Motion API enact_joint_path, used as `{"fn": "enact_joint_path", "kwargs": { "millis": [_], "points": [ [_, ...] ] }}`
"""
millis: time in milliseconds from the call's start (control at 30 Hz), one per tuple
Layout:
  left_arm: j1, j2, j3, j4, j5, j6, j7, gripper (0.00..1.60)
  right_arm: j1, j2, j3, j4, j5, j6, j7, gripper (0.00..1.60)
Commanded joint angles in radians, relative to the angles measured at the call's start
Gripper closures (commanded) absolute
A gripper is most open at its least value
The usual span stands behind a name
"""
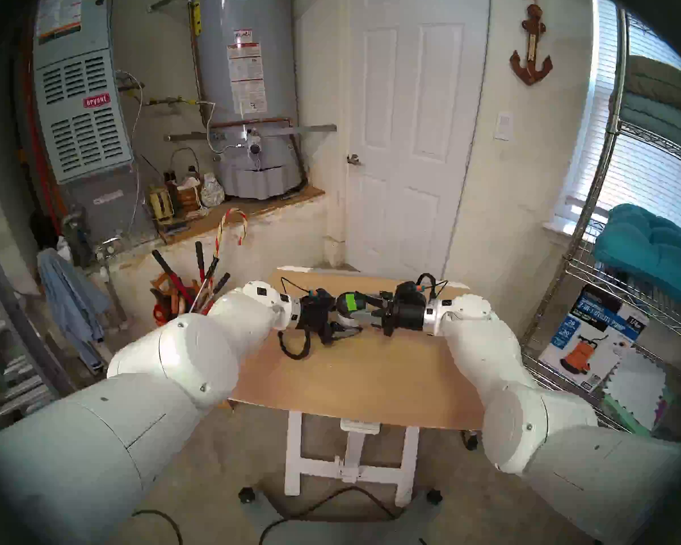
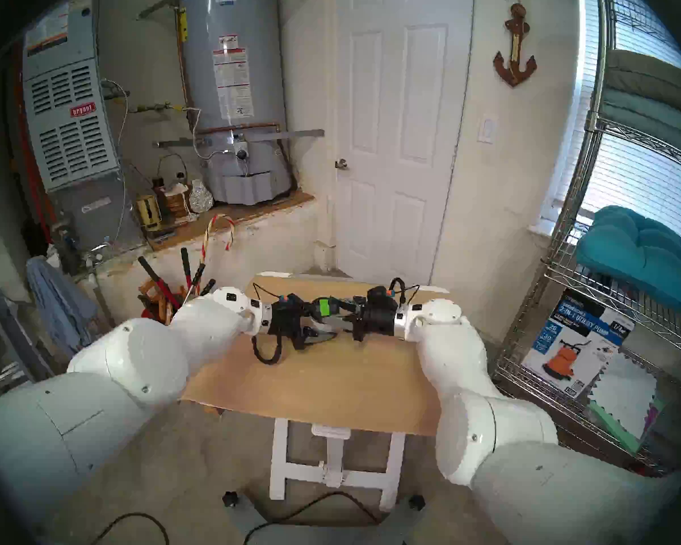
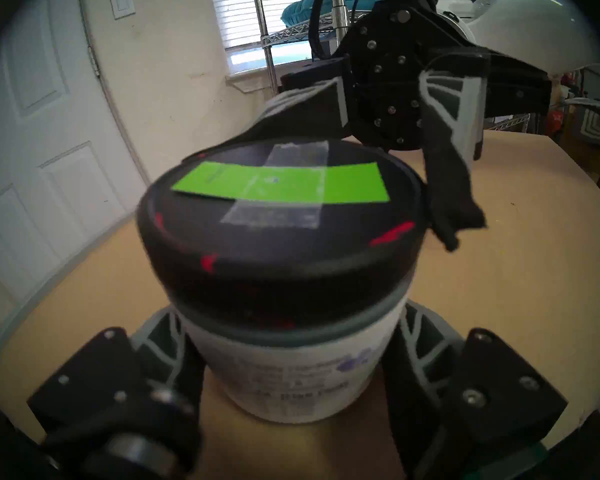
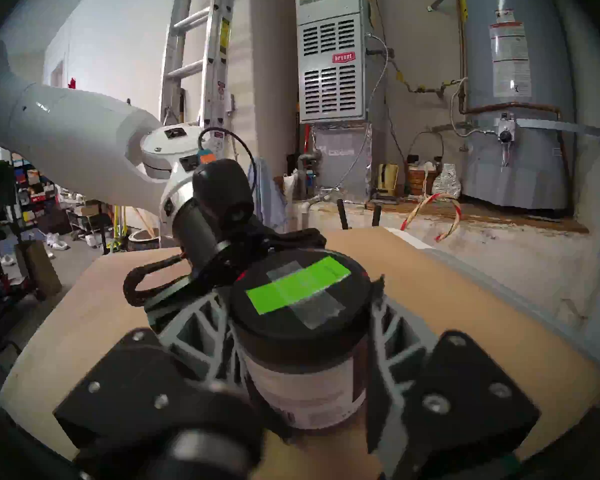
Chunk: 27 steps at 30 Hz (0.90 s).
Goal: Open paint jar
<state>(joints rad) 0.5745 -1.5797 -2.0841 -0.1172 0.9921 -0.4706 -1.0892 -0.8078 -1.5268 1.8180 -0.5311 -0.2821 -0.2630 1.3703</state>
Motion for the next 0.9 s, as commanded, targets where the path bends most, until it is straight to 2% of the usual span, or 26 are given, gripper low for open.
{"fn": "enact_joint_path", "kwargs": {
  "millis": [0,167,200,267,300,333,367,667,867],
  "points": [
    [0.001,-0.003,0.002,0.005,0.002,0.001,-0.009,1.60,0.068,-0.016,-0.017,0.012,-0.001,-0.030,0.023,1.60],
    [0.001,-0.001,0.002,0.006,0.001,-0.003,-0.016,1.60,0.080,-0.008,-0.022,0.025,-0.010,-0.056,0.007,1.60],
    [0.001,-0.001,0.002,0.007,0.001,-0.005,-0.019,1.60,0.083,-0.007,-0.023,0.029,-0.011,-0.061,0.004,1.53],
    [0.001,0.000,0.001,0.008,0.000,-0.006,-0.025,1.60,0.089,-0.003,-0.025,0.040,-0.013,-0.072,-0.005,1.12],
    [0.001,0.000,0.001,0.010,0.001,-0.006,-0.027,1.60,0.092,0.001,-0.026,0.050,-0.014,-0.079,-0.003,0.80],
    [0.001,0.000,0.002,0.011,0.001,-0.006,-0.028,1.60,0.093,0.003,-0.027,0.055,-0.015,-0.084,-0.003,0.04],
    [0.002,0.000,0.001,0.012,0.001,-0.006,-0.029,1.60,0.094,0.004,-0.023,0.062,-0.012,-0.082,-0.005,0.00],
    [0.004,0.000,0.000,0.013,-0.002,-0.001,-0.033,1.60,0.112,0.011,-0.006,0.110,-0.003,-0.109,-0.009,0.00],
    [0.012,-0.005,-0.002,0.007,-0.004,0.007,-0.006,1.60,0.128,0.008,0.051,0.135,0.039,-0.089,-0.028,0.00]
  ]
}}
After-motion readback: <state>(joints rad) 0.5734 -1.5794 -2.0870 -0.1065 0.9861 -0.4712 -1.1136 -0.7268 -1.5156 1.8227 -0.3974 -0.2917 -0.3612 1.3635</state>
